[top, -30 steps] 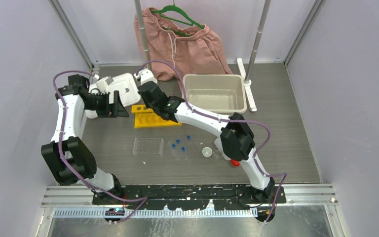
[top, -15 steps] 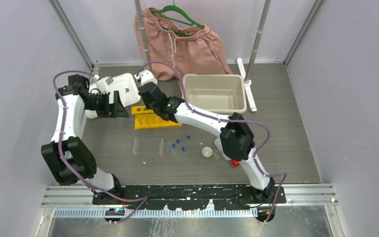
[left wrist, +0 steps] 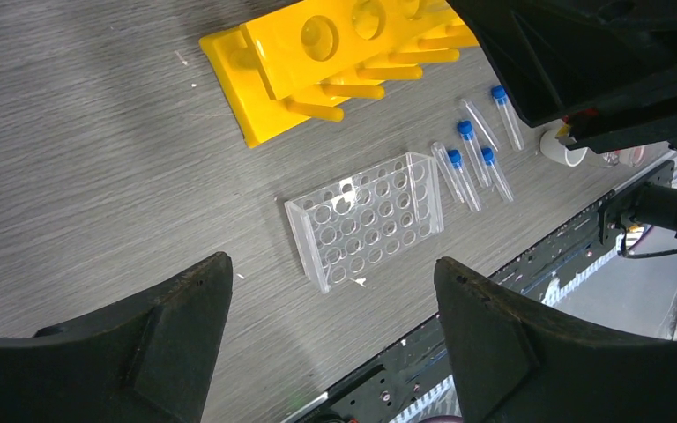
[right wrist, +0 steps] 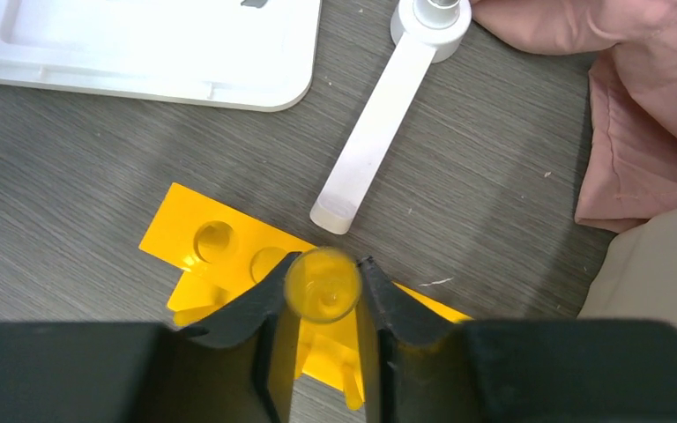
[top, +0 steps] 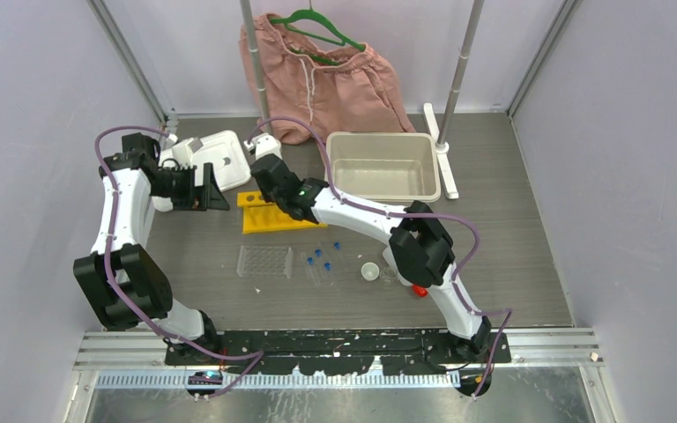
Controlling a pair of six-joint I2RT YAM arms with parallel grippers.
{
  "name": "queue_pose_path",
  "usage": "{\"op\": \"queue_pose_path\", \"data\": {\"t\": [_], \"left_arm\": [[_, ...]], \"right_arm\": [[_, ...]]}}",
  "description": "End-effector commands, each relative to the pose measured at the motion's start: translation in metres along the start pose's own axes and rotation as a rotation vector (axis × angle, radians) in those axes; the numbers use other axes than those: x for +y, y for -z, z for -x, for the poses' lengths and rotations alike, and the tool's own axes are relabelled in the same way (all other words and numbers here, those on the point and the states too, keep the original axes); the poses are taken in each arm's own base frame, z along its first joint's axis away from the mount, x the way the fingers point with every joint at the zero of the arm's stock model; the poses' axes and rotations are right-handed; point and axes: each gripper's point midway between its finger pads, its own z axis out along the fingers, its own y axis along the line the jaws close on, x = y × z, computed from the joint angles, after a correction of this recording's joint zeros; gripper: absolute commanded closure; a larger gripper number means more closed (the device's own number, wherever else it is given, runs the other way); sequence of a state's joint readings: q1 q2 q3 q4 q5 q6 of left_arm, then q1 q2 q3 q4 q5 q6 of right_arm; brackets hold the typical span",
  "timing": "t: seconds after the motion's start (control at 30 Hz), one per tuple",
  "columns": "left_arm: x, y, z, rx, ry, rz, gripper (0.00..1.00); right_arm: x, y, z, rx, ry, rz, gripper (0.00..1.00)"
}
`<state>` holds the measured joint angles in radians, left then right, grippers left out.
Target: Organize the chemistry lab equipment
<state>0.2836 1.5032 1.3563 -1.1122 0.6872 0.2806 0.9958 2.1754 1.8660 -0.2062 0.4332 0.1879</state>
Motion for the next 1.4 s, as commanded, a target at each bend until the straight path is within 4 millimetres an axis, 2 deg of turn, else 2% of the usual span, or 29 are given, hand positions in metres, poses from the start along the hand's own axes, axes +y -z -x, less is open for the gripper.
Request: {"op": "queue_pose_path", "data": {"t": [0.0,0.1,0.2,0.37,0.43,0.5,0.6,0.7,0.77,0.87,0.97,1.13,1.37], "left_arm": [[-0.002,0.01,0.006,-0.028,-0.038,0.019,0.13],[-0.003,0.013,0.006,-0.025,-0.036,0.025,0.02],[-0.005,0.016,0.007,-0.025,-0.043,0.029,0.0],[-0.012,0.023,0.008,-0.04,-0.064,0.026,0.0],[-0.015,0.027,0.007,-0.043,-0.07,0.026,0.0],[-0.017,0.03,0.007,-0.048,-0.077,0.031,0.0],[-0.019,0.033,0.005,-0.046,-0.086,0.04,0.0],[-0.019,0.036,0.002,-0.04,-0.095,0.053,0.0],[-0.019,0.038,-0.001,-0.035,-0.1,0.06,0.0],[-0.022,0.041,-0.003,-0.029,-0.107,0.064,0.0],[-0.024,0.044,-0.004,-0.028,-0.108,0.066,0.0],[-0.028,0.048,-0.005,-0.034,-0.109,0.067,0.0],[-0.03,0.05,-0.004,-0.037,-0.109,0.066,0.0]], "right_arm": [[0.001,0.009,0.02,-0.064,-0.056,-0.001,0.57],[-0.003,0.02,0.036,-0.088,-0.089,-0.009,0.43],[-0.011,0.037,0.057,-0.113,-0.133,-0.032,0.36],[-0.029,0.08,0.091,-0.152,-0.212,-0.063,0.34],[-0.036,0.098,0.095,-0.145,-0.242,-0.069,0.34],[-0.041,0.114,0.09,-0.111,-0.266,-0.073,0.36],[-0.044,0.132,0.066,-0.01,-0.286,-0.073,0.44],[-0.038,0.144,0.025,0.13,-0.293,-0.043,0.51],[-0.032,0.149,-0.011,0.215,-0.284,-0.024,0.56],[-0.021,0.151,-0.055,0.302,-0.274,-0.003,0.66],[-0.008,0.149,-0.088,0.38,-0.27,0.027,0.7],[0.008,0.135,-0.119,0.455,-0.237,0.038,0.74],[0.022,0.114,-0.14,0.505,-0.226,0.048,0.78]]}}
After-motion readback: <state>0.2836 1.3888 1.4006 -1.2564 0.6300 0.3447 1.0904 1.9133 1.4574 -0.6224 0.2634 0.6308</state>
